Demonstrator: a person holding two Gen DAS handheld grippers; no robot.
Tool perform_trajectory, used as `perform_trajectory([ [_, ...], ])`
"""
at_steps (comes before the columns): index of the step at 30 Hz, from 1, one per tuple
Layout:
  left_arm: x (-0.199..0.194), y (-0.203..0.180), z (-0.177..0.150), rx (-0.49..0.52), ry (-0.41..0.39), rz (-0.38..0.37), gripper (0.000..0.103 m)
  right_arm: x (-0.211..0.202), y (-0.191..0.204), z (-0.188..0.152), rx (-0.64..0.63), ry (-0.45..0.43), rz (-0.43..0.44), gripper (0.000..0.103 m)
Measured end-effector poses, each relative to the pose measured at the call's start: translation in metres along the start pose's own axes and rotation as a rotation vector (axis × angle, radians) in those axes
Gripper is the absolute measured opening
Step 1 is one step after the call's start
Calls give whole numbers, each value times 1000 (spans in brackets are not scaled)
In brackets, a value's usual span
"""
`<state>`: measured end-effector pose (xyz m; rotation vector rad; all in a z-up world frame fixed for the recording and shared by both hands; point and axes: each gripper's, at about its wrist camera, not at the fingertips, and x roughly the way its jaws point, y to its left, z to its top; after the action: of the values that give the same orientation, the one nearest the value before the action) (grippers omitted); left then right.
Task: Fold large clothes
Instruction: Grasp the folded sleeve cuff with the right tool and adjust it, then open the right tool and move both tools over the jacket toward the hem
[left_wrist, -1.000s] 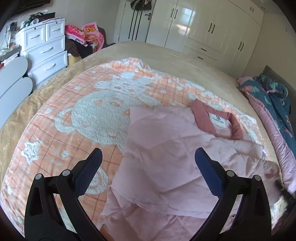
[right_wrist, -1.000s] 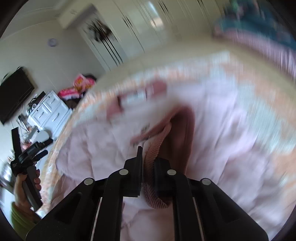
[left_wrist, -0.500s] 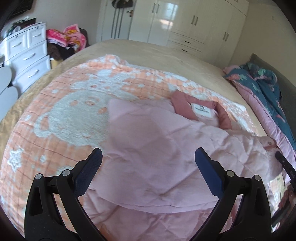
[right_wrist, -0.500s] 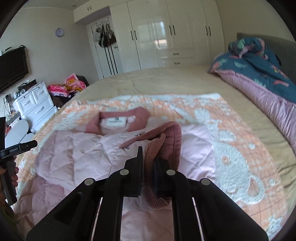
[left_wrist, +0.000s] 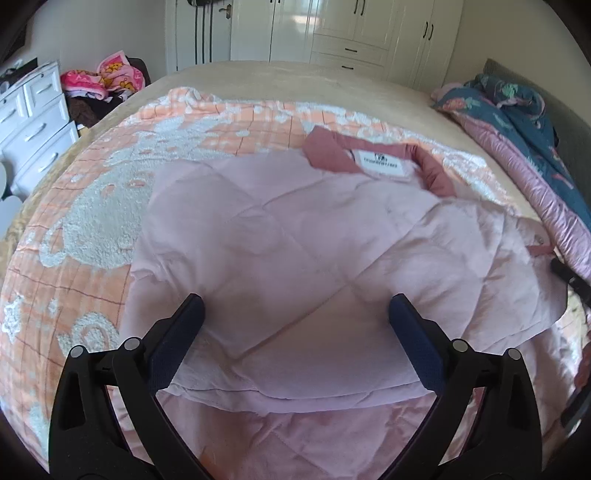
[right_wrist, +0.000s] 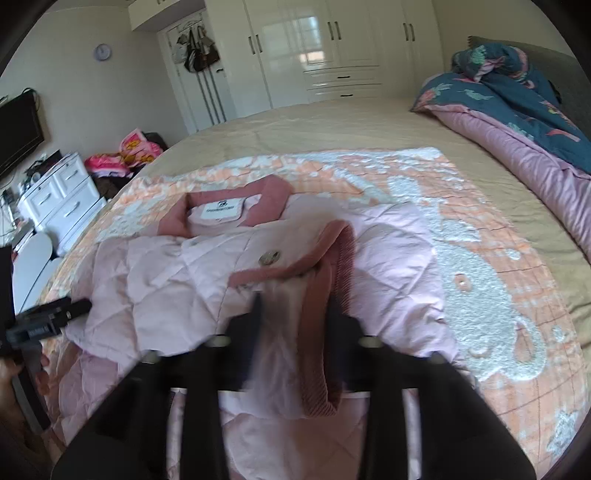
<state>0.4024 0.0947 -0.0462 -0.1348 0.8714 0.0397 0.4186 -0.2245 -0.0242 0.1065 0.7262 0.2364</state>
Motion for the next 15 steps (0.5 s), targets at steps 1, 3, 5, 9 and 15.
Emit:
perform_trajectory([
  [1,3,0,-2,1,6,1,94,-5,1,2,-5,-20,-10,55],
  [3,7,3,-3,-7,19,-4,94,-12,6,7,-31,-44,-26,56],
  [5,14,6,-7,-12,36,-8,95,-20,15,13,-64,-64,-11,61],
  [9,23,11,-11,-20,53,-21,95,-26,51,20,-186,-71,53,72],
  [15,28,11,-14,-21,56,-15,95,12,93,2,-316,68,77,73],
])
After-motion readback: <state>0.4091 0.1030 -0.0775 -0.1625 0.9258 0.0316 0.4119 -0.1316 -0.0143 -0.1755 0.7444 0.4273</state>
